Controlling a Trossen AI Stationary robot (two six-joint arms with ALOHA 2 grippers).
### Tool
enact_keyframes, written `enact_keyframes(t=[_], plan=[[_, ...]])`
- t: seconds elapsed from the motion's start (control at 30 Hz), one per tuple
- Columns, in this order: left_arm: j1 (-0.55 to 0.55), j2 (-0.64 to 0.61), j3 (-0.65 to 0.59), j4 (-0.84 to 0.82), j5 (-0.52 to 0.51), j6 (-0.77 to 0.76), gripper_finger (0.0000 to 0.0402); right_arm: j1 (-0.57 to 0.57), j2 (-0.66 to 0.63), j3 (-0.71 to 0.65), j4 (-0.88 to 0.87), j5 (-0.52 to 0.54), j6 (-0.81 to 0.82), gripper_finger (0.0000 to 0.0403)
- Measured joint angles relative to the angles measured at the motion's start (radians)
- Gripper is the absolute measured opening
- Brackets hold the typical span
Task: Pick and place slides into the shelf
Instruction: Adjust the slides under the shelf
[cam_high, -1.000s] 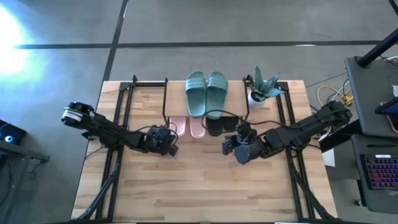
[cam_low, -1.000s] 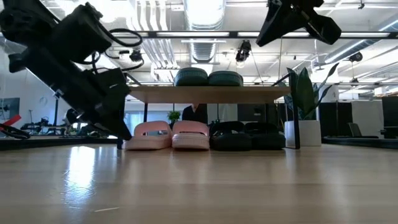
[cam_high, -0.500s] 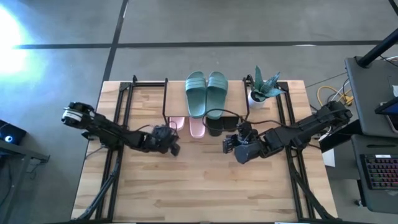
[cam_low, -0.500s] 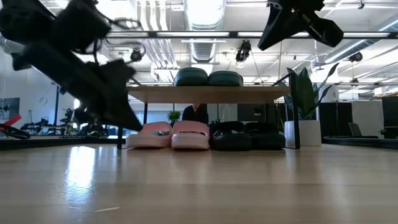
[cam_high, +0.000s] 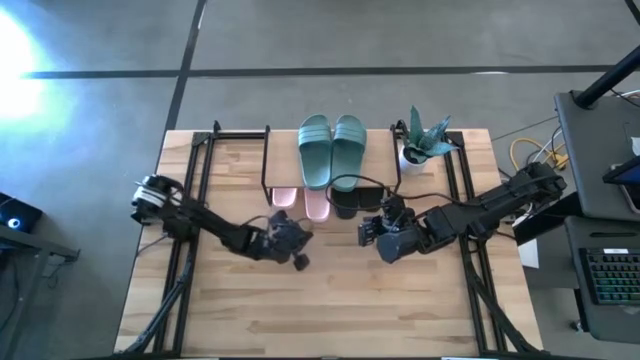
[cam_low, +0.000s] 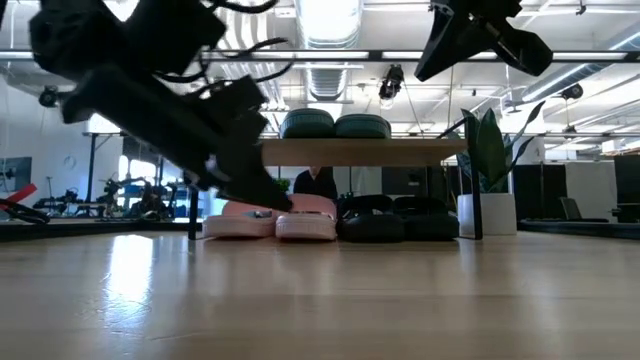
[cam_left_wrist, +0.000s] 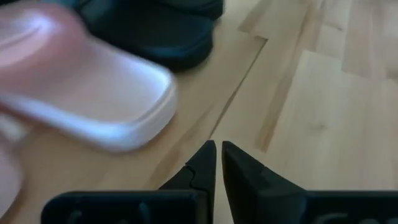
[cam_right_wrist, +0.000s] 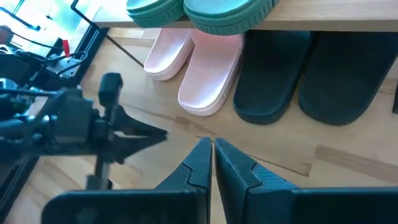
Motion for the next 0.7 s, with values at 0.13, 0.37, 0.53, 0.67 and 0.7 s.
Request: enact_keyframes(t=[0.13,0.37,0.53,0.67,0.7], plan=[[0.018,0.070,0.089,-0.009,-0.003,0.075,0.0012,0.002,0.000,0.000,0.001,-0.002,0.001,0.0013],[0.075,0.143,0.153,-0.019,-0.034,0.133,0.0012,0.014,0.000,0.000,0.002,-0.006,0.011,0.0013],[0.129,0.166,0.158,-0.021,-0.031,0.183,0.0012,0.013,0.000,0.000,-0.001,-0.006,0.017,0.0013],[0.169,0.155,0.156,-0.029,-0.035,0.190,0.0012,0.013,0.000,0.000,-0.001,-0.006,0.019,0.0013],[0.180,0.153,0.156,-0.032,-0.046,0.190,0.0012,0.013,0.000,0.000,-0.002,-0.006,0.019,0.0013]])
